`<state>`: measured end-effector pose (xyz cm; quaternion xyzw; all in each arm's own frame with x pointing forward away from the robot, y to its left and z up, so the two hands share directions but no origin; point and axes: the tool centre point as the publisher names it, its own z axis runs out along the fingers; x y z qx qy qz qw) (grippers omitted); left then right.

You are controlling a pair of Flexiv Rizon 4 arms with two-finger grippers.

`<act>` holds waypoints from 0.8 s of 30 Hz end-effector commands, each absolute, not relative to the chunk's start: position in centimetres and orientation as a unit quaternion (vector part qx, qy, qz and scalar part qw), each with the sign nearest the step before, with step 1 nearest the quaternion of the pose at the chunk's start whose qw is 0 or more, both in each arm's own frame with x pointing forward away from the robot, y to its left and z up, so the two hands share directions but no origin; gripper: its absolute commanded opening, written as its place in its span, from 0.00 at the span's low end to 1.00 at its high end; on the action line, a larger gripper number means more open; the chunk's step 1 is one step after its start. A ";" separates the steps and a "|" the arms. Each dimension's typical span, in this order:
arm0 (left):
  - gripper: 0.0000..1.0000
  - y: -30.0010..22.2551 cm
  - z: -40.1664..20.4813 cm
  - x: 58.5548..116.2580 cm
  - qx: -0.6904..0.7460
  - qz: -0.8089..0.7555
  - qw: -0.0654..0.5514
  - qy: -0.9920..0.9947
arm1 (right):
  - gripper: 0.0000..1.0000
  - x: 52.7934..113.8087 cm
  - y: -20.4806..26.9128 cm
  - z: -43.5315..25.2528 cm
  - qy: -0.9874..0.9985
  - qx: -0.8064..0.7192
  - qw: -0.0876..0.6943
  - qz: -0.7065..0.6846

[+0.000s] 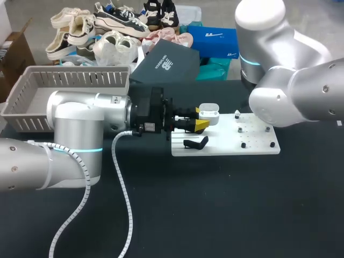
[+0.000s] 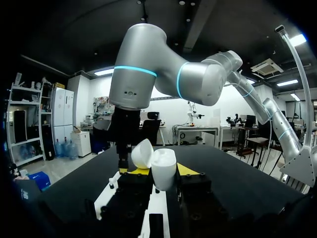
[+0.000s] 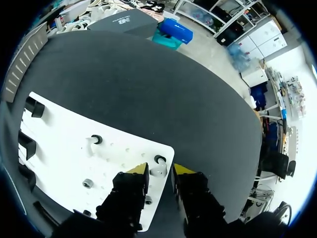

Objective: Pick up each earbud case from the left stands, insert the matching earbuds, close the lid, and place the case in the box.

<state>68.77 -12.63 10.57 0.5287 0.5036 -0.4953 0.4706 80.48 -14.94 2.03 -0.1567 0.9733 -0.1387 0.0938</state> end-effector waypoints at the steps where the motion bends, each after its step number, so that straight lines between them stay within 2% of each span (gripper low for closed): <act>1: 0.00 -12.7 10.5 68.9 0.530 -0.496 0.469 0.502 | 0.22 80.5 -14.8 1.9 0.973 -0.156 0.094 -0.141; 4: 0.00 -12.7 10.5 68.9 0.530 -0.496 0.469 0.502 | 0.15 80.5 -14.8 1.8 0.973 -0.158 0.094 -0.143; 5: 0.00 -12.7 10.5 68.9 0.530 -0.496 0.469 0.502 | 0.04 80.5 -14.8 1.8 0.972 -0.159 0.094 -0.142; 6: 0.00 -12.7 10.5 68.9 0.530 -0.496 0.469 0.502 | 0.00 80.5 -14.7 1.8 0.972 -0.159 0.094 -0.143; 18: 0.00 -12.7 10.5 68.9 0.530 -0.496 0.469 0.502 | 0.00 79.8 -15.0 3.7 0.970 -0.164 0.105 -0.148; 24: 0.00 -12.7 10.5 68.9 0.530 -0.496 0.469 0.502 | 0.00 78.3 -15.0 8.1 0.964 -0.174 0.143 -0.144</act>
